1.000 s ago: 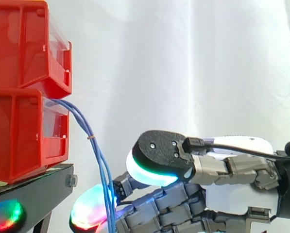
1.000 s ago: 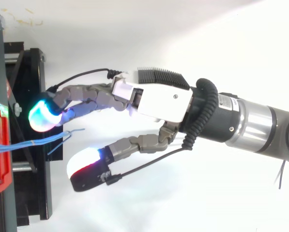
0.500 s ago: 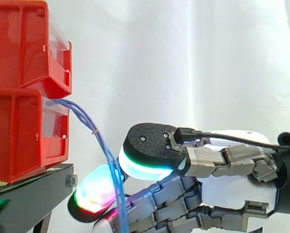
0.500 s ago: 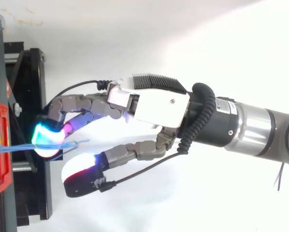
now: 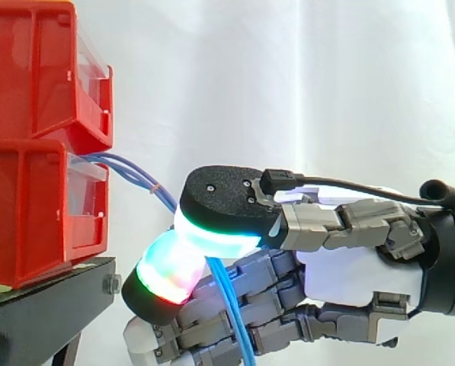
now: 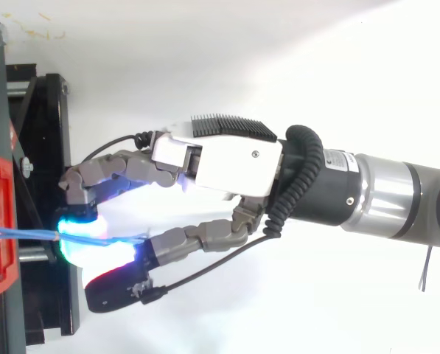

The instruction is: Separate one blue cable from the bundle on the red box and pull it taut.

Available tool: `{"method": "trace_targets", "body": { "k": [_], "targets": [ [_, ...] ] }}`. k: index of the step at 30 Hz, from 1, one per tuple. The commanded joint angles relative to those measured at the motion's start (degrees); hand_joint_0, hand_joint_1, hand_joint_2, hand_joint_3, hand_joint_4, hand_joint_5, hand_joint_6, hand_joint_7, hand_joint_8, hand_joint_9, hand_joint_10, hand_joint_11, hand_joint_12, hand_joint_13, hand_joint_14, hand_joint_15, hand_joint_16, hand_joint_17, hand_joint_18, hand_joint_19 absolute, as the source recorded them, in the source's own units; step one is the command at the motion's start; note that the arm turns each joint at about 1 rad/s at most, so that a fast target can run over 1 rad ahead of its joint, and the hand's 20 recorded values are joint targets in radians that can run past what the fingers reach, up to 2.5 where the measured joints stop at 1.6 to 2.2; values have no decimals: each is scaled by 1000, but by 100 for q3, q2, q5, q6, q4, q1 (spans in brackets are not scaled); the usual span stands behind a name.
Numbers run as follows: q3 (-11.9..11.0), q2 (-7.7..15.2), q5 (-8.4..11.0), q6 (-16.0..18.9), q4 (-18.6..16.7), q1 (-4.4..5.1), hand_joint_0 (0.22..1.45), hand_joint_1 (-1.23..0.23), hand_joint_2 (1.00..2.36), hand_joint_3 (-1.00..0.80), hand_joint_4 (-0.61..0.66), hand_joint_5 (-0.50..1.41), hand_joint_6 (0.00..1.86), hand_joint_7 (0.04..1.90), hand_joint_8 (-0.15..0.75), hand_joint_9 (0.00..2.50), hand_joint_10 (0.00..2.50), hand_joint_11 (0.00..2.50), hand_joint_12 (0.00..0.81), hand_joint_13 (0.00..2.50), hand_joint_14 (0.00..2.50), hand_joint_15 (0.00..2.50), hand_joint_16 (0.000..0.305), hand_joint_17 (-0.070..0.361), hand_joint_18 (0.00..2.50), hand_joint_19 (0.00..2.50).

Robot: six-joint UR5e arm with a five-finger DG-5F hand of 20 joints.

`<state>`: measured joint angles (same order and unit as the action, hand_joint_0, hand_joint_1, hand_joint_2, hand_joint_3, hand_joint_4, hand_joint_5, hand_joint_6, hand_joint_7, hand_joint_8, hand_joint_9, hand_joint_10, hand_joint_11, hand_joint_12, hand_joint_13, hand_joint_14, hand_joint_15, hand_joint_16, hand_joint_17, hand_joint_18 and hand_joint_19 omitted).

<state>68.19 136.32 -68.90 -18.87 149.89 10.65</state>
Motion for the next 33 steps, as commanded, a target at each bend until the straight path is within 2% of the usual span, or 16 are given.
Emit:
{"method": "trace_targets", "body": {
  "k": [1, 5, 7, 9, 10, 14, 19, 27, 33],
  "targets": [
    [-78, -9, -62, 23, 208, -2, 539, -667, 1006, -411, 209, -93, 583, 1254, 314, 594, 4, 187, 393, 457, 4, 135, 52, 118, 456, 239],
    [-183, 0, -27, 147, 357, -37, 521, -630, 1004, -442, 216, -80, 523, 1337, 321, 607, 4, 191, 398, 460, 4, 143, 53, 120, 459, 243],
    [-236, 0, 8, 270, 612, -54, 512, -595, 1003, -460, 214, -77, 509, 1352, 323, 611, 5, 192, 402, 460, 4, 145, 54, 122, 461, 247],
    [-245, 9, 17, 296, 665, -54, 508, -576, 1002, -472, 219, -76, 503, 1359, 324, 617, 4, 199, 404, 460, 5, 149, 55, 123, 460, 247],
    [-245, 0, 52, 366, 832, -54, 508, -573, 1001, -476, 222, -76, 500, 1370, 324, 616, 4, 199, 404, 460, 5, 149, 55, 123, 460, 251],
    [-254, 0, 61, 472, 937, -54, 500, -544, 1000, -493, 219, -78, 500, 1343, 328, 622, 5, 201, 407, 462, 5, 149, 55, 124, 461, 256],
    [-447, 0, 61, 542, 1236, -72, 499, -532, 1000, -495, 219, -77, 500, 1339, 328, 625, 5, 206, 409, 465, 5, 149, 56, 125, 463, 262],
    [-649, 0, 70, 472, 1359, -72, 502, -535, 1001, -491, 219, -76, 501, 1340, 330, 637, 5, 210, 410, 470, 5, 150, 56, 125, 465, 264],
    [-649, 0, 52, 489, 1368, -81, 509, -507, 1001, -490, 218, -75, 501, 1338, 328, 646, 5, 218, 408, 476, 5, 153, 55, 124, 470, 273]
  ]
}}
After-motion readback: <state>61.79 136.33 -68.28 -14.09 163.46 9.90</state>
